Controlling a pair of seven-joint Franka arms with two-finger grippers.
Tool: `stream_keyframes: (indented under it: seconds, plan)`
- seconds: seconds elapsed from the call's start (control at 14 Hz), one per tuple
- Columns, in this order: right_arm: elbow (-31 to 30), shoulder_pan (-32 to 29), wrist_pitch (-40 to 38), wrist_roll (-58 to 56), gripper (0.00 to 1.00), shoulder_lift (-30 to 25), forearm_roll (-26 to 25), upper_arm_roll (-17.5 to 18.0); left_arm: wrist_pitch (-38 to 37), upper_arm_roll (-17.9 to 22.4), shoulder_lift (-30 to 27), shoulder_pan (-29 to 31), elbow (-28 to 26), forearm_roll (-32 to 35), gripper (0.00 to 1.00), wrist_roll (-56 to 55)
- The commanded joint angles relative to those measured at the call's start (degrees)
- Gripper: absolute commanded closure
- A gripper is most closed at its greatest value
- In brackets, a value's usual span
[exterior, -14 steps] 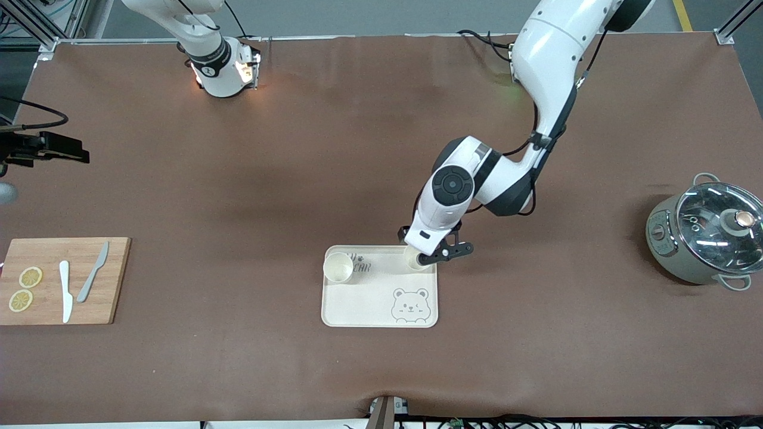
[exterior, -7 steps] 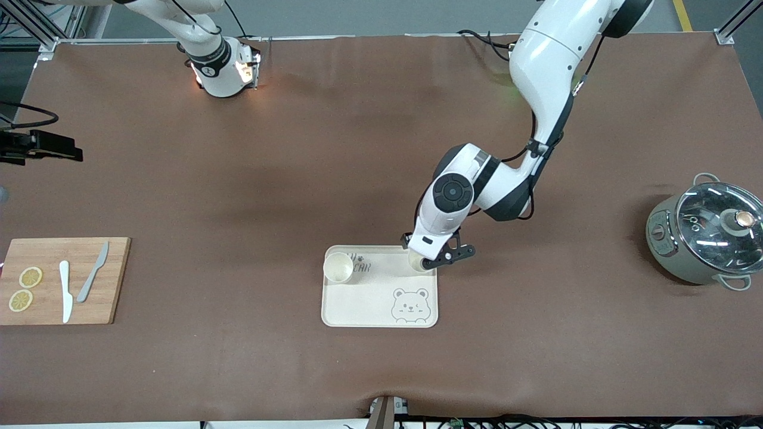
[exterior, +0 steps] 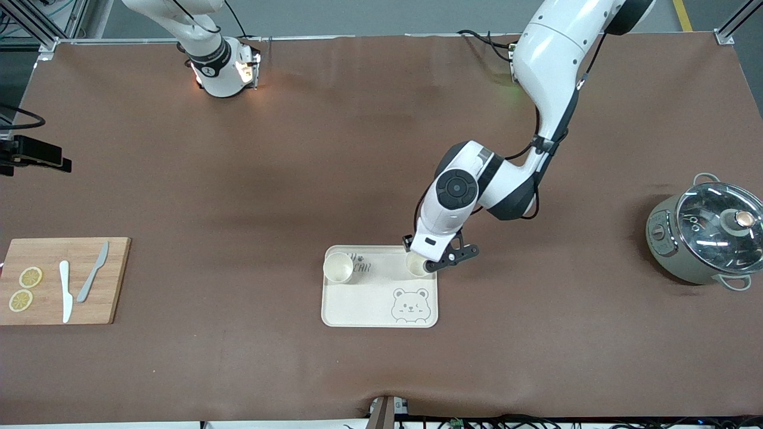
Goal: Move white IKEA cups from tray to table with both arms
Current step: 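Grasp the cup with the left gripper while the right gripper reaches the tray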
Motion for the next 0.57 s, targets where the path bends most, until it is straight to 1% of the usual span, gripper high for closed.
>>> stream_keyframes:
  seconds: [0.0,0.07,0.14,0.21,0.29,0.36,0.5]
  plan:
    - [-4.7,-0.2,1.5,0.0,0.00,-2.6,0.9,0.0,-0.2,0.2,-0.9,0.2,-0.6,1.3,0.24,-1.2]
    - [-4.7,0.1,2.2,0.0,0.00,-2.3,0.5,0.0,-0.1,0.2,-0.7,0.5,-0.6,1.3,0.24,-1.2]
    - [-5.3,-0.3,4.4,0.0,0.00,-1.7,1.4,0.1,0.1,0.2,-0.3,0.5,-0.6,1.2,0.25,-1.1]
    - [-5.7,-0.1,5.6,-0.1,0.00,1.6,1.5,0.1,1.0,0.2,0.5,0.5,-0.5,1.2,0.25,-1.0]
    - [-5.6,-0.1,6.4,-0.7,0.00,2.8,1.5,0.1,2.8,0.2,1.0,0.5,-0.5,1.2,0.27,-1.1]
    - [-5.7,-0.1,8.1,-0.7,0.00,3.4,1.1,0.0,4.4,0.2,1.9,0.6,-0.6,1.0,0.31,-1.1]
    - [-6.0,-0.4,10.7,-0.7,0.00,6.6,0.8,0.0,5.2,0.2,3.2,0.6,-0.6,1.0,0.47,-1.1]
